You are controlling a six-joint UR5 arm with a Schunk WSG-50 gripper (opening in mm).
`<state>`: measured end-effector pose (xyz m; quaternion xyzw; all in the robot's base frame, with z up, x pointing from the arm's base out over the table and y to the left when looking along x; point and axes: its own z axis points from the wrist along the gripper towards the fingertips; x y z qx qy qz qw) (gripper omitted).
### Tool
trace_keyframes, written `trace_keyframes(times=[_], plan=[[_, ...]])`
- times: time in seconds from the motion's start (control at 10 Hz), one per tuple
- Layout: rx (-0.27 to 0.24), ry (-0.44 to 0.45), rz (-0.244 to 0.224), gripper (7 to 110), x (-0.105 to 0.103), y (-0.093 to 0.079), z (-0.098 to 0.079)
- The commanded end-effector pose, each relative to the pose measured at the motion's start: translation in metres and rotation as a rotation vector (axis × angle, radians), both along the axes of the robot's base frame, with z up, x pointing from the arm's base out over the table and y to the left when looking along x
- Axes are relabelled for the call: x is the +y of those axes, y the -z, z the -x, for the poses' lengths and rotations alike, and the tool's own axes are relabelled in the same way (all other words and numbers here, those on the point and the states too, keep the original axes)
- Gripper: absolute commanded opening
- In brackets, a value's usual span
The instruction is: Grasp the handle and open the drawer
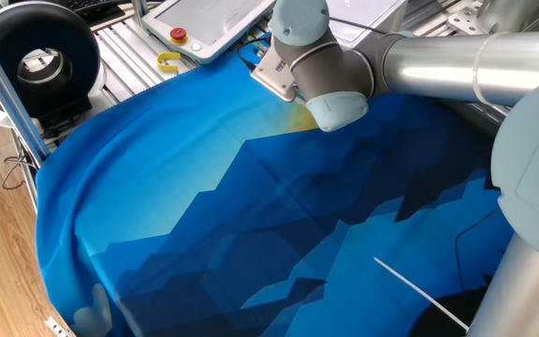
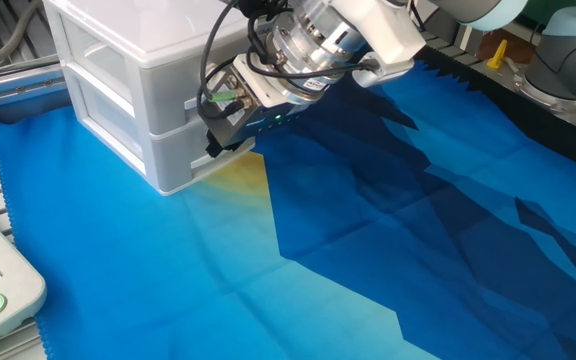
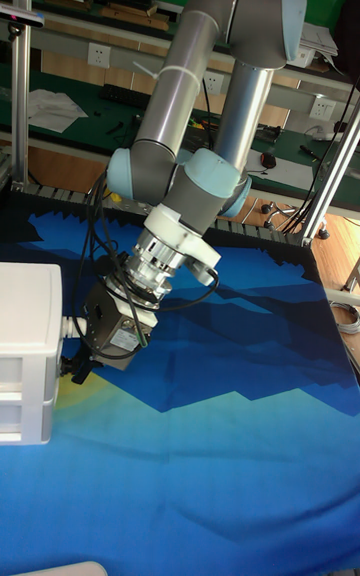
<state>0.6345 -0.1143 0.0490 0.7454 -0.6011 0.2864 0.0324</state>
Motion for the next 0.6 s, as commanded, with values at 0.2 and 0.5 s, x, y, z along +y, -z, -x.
trace_keyframes(times=[0.2, 0.5], plan=[[-0.018, 0.036, -0.014, 22, -0.0028, 0.0019, 0.0019], [-0.013, 0.062, 0.008, 7, -0.0075, 0.0001, 0.0055]])
